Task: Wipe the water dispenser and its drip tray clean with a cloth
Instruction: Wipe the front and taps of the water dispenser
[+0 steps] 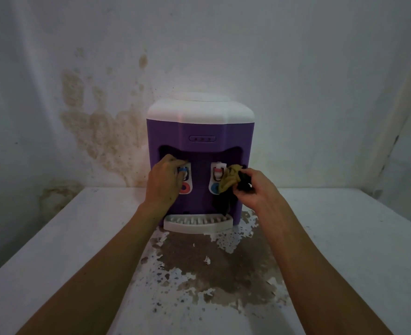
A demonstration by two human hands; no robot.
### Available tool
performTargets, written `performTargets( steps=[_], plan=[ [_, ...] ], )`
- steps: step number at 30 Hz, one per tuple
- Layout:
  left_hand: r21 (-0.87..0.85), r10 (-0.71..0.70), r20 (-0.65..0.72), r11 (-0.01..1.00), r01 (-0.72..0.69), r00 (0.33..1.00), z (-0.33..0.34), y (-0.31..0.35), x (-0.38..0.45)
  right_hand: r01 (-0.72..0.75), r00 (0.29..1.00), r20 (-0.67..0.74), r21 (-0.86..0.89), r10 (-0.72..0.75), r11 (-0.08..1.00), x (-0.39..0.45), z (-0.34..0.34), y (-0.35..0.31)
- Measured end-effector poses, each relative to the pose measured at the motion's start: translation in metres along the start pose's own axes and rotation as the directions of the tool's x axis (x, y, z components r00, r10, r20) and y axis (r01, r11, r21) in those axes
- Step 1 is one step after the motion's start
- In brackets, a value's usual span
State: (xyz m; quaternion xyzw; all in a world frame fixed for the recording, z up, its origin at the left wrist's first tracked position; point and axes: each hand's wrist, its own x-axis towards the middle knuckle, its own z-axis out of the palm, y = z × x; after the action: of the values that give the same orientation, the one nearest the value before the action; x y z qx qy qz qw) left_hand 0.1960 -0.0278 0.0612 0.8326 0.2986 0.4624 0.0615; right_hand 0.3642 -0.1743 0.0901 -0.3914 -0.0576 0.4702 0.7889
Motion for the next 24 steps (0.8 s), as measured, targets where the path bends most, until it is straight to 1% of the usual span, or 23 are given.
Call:
performTargets(
  steps=[2,3,7,10,12,14,15,19,21,24],
  plan=[
    [0.002,0.001,0.002,1.000,-0.001,1.000,0.000,0.001,0.000,0.051,0.997,-0.056,-0.068,-0.055,0.996,0.003,0.003,0.001],
    [-0.001,0.000,0.005,1.000,0.000,1.000,-0.001,0.002,-0.001,0.073,0.994,-0.077,-0.075,-0.079,0.994,0.003,0.006,0.001],
    [-0.004,-0.013,0.016,1.000,0.013,1.000,-0.001,0.002,0.001,0.170,0.981,-0.093,-0.044,-0.173,0.984,-0.004,0.026,-0.005],
    [0.001,-0.015,0.013,1.000,0.015,1.000,-0.001,0.001,0.001,0.189,0.978,-0.103,0.077,-0.180,0.979,-0.004,0.041,-0.001],
    [0.006,-0.009,0.018,1.000,0.009,1.000,-0.001,0.000,0.000,0.189,0.982,-0.049,0.220,-0.183,0.957,-0.001,0.049,0.006],
    [0.019,0.004,0.024,1.000,-0.004,1.000,-0.001,0.000,0.001,0.190,0.980,0.002,0.309,-0.200,0.932,0.001,0.056,0.013],
    [0.022,0.008,0.022,1.000,-0.008,1.000,-0.001,0.000,0.001,0.191,0.977,0.030,0.310,-0.210,0.932,0.002,0.057,0.018],
    [0.010,-0.002,0.013,1.000,0.002,1.000,0.001,-0.001,0.003,0.200,0.971,0.100,0.151,-0.216,0.968,0.004,0.063,0.042],
    [0.016,0.002,0.011,1.000,-0.002,1.000,0.002,-0.002,0.003,0.192,0.967,0.146,0.129,-0.210,0.973,0.005,0.067,0.051],
    [0.028,0.013,0.004,1.000,-0.014,1.000,0.002,-0.006,0.004,0.173,0.966,0.178,0.098,-0.188,0.980,0.008,0.071,0.059]
  ],
)
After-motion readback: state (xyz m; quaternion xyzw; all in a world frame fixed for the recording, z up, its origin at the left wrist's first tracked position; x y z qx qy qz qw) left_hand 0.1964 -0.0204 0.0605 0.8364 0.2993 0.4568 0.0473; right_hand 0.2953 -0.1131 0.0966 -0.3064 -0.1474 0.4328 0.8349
